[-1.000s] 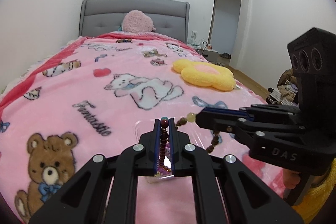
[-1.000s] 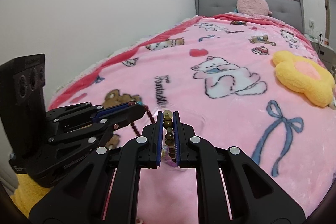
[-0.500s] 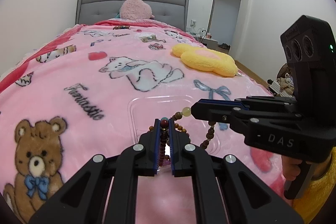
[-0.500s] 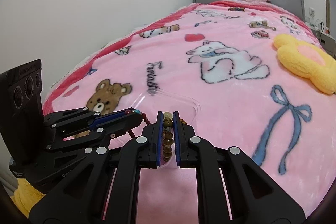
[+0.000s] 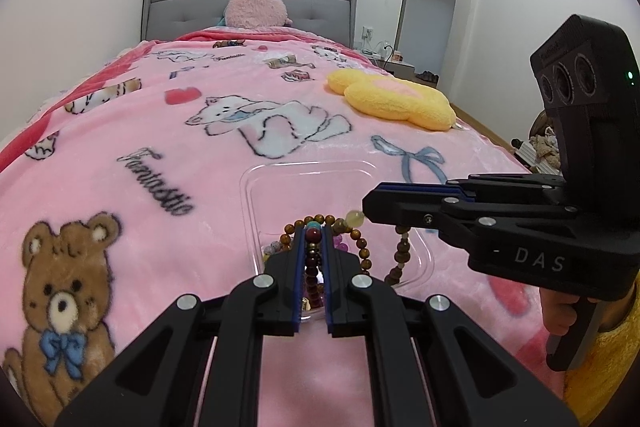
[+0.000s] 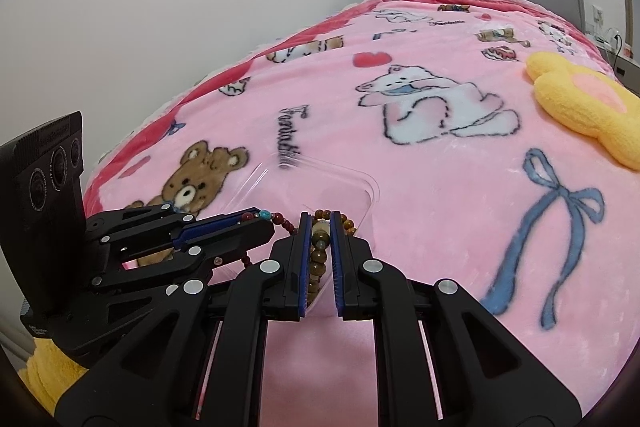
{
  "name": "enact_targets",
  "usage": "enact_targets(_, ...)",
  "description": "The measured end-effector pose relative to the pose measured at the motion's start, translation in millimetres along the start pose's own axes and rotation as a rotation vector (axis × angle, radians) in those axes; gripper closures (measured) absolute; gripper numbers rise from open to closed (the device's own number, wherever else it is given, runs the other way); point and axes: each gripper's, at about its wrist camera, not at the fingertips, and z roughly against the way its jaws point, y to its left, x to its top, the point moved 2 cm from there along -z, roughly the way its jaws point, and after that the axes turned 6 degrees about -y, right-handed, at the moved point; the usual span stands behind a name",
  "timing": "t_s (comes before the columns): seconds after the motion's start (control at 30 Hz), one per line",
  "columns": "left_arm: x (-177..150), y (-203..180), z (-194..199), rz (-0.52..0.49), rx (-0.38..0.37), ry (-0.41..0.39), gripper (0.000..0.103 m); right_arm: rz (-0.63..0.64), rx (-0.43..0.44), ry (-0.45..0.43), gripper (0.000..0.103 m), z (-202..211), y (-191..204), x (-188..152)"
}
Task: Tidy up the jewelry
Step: 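Carry the brown bracelet with the right tool while the left tool carries the red strand into the box, then grasp the silver ring with the right tool while the left tool grasps the pale blue bead bracelet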
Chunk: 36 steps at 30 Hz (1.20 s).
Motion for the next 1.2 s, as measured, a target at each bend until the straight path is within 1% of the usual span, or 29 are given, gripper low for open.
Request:
enact_targets(0.1,-0.1,-0.7,0.3,-0.002,0.002,0.005,0.095,0.008,-0.003,-0.002,0.092,0.5,0.4,-1.2)
enact_targets(0.23,1.0,0.6,3.9,0.01,-0.007,-0.003,0.081,-0.005,0.012,-0.014,0.091,5.5,0.3,-1.7)
enact_targets(0.3,1.1,0.9,5.9,0.005,0.01,0.0,0.079,-0.011,0.013,-0.019,0.088,9.1,-0.5,-1.0)
enact_targets(0.33,1.3,0.4,6.9,-0.002,0.019,-0.001,0.077,-0.014,0.021,-0.021,0.085,10.9,-0.8,-0.4)
enact_targets(0.43,1.9,-0.5,10.7,-0.007,0.011,-0.008,0.076,-0.019,0.024,-0.034,0.083,17.6,-1.6,1.7)
enact_targets(0.5,2.7,-0.7,13.8,-0.009,0.007,-0.017,0.075,-0.025,0.026,-0.041,0.078,23.0,-2.5,2.1)
enact_targets(0.53,2.9,-0.8,15.3,-0.009,0.007,-0.019,0.075,-0.027,0.027,-0.044,0.073,25.5,-2.3,2.3)
enact_targets(0.57,2.9,-0.7,16.6,-0.007,0.008,-0.021,0.074,-0.03,0.023,-0.048,0.071,28.9,-2.3,2.0)
enact_targets(0.63,1.9,-0.8,21.1,-0.004,0.006,-0.025,0.074,-0.026,0.028,-0.053,0.069,35.0,-1.3,1.0)
enact_targets(0.67,0.4,-0.7,24.7,-0.003,0.008,-0.029,0.072,-0.02,0.031,-0.053,0.062,39.0,-0.3,-0.7)
enact_targets(0.73,-2.8,-1.8,31.8,-0.005,0.006,-0.036,0.069,-0.007,0.025,-0.047,0.053,48.7,2.2,-8.1)
enact_targets(0.9,-25.6,-8.5,57.5,-0.025,0.004,-0.035,0.063,0.049,0.03,-0.002,0.053,73.1,10.0,-42.3)
enact_targets(0.97,-39.8,-11.7,65.2,-0.024,0.0,-0.019,0.058,0.059,0.037,0.019,0.053,80.8,12.6,-59.5)
enact_targets(1.1,-67.1,-17.5,77.5,-0.011,-0.016,0.014,0.058,0.075,0.067,0.061,0.053,94.5,19.1,-95.3)
enact_targets(1.13,-72.3,-18.7,80.2,-0.009,-0.023,0.017,0.058,0.083,0.072,0.069,0.056,98.4,22.0,-104.8)
enact_targets(1.17,-78.1,-20.8,83.8,-0.006,-0.03,0.021,0.058,0.089,0.075,0.074,0.062,100.8,24.8,-111.0)
enact_targets(1.2,-82.9,-22.9,87.2,-0.005,-0.037,0.023,0.058,0.097,0.082,0.08,0.064,103.4,27.5,-117.9)
